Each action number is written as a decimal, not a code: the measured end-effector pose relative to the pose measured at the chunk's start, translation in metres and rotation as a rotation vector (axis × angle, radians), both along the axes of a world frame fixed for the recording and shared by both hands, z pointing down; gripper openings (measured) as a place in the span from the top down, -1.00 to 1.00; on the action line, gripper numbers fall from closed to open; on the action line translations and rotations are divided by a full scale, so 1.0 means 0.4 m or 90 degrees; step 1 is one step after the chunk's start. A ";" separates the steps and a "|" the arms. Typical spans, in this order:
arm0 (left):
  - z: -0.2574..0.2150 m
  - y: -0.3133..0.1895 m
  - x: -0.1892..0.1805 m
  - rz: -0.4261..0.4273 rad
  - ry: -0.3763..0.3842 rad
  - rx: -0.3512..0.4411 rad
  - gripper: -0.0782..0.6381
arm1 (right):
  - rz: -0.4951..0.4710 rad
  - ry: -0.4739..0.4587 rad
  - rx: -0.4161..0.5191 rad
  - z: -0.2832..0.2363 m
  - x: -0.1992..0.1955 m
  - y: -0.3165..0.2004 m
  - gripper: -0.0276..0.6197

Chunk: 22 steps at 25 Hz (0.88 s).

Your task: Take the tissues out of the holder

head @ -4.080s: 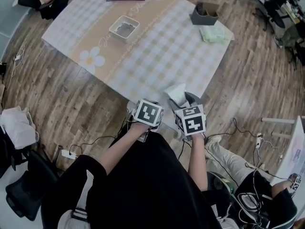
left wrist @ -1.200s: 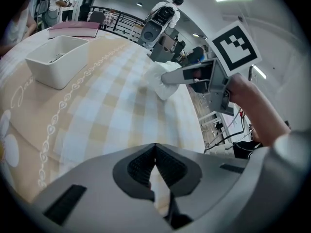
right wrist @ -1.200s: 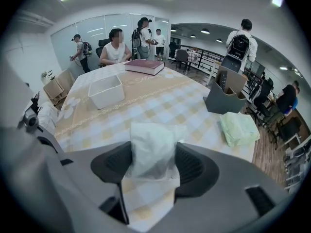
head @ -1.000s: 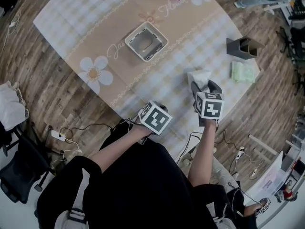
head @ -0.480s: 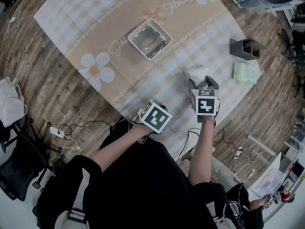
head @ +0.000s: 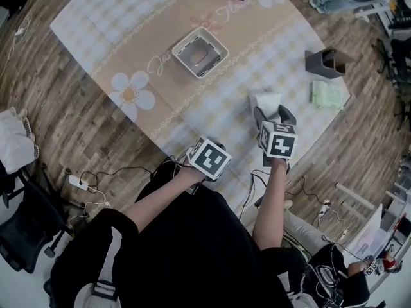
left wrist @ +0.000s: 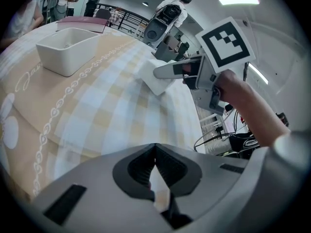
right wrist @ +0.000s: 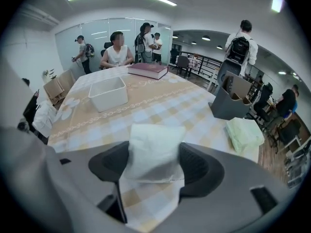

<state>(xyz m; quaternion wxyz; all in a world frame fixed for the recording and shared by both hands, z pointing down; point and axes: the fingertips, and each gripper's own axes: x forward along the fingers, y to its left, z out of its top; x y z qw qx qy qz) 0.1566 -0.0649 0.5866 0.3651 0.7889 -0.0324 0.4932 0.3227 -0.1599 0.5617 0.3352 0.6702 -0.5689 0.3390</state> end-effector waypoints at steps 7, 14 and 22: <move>-0.007 0.029 0.001 0.004 0.002 0.009 0.76 | -0.012 -0.009 0.039 -0.024 -0.015 0.042 -0.15; -0.013 0.059 -0.004 0.010 0.004 0.018 0.76 | 0.009 -0.012 0.088 -0.084 -0.029 0.085 -0.17; -0.025 0.085 0.007 0.005 0.009 0.063 0.76 | 0.070 -0.095 0.154 -0.119 -0.095 0.209 0.67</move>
